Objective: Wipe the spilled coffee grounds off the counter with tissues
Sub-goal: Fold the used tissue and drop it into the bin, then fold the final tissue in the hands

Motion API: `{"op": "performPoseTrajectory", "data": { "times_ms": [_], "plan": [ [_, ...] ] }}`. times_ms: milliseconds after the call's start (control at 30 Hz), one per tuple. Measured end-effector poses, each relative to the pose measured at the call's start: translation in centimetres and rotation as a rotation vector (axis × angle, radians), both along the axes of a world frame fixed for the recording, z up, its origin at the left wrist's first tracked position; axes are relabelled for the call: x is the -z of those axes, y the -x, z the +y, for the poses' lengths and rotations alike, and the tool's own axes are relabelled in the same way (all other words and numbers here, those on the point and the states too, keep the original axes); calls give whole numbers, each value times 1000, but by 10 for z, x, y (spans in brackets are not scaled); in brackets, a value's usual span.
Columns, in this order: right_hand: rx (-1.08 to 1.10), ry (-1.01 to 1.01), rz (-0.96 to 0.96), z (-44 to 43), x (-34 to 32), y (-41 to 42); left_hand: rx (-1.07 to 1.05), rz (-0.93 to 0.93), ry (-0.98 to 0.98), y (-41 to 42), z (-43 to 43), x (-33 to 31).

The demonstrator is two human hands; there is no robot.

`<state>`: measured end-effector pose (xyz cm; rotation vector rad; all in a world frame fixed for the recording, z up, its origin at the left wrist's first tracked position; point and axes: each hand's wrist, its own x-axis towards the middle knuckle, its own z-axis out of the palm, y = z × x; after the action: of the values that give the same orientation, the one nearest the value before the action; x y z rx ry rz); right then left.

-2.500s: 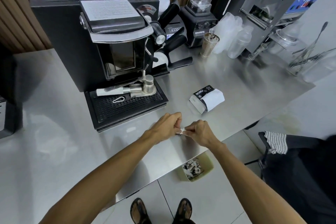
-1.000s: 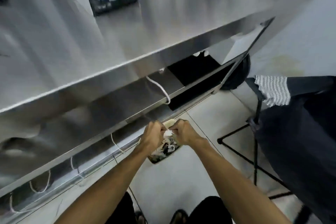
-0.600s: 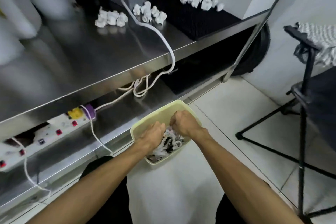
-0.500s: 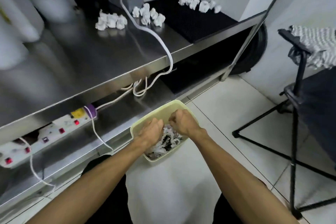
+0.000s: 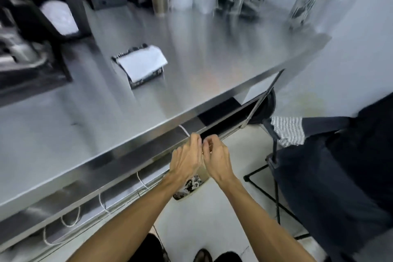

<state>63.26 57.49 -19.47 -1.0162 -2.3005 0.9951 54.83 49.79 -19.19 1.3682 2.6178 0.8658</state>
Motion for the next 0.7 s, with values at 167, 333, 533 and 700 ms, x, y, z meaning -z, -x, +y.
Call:
{"op": "performPoseTrajectory", "data": {
  "times_ms": [167,333,533,700],
  "plan": [
    [-51,-92,82,5,-106,-2,-12,-29,-108,-4,1,-110],
    [-152,-199,94,6,-172,38,-164,-107,-195,30,-12,-167],
    [-321,-455,-100,11,-201,122,-430,-122,-227,117,-39,-167],
    [-376,-598,-262,14,-199,183,-371,-210,-114,186,-45,-154]
  ]
}}
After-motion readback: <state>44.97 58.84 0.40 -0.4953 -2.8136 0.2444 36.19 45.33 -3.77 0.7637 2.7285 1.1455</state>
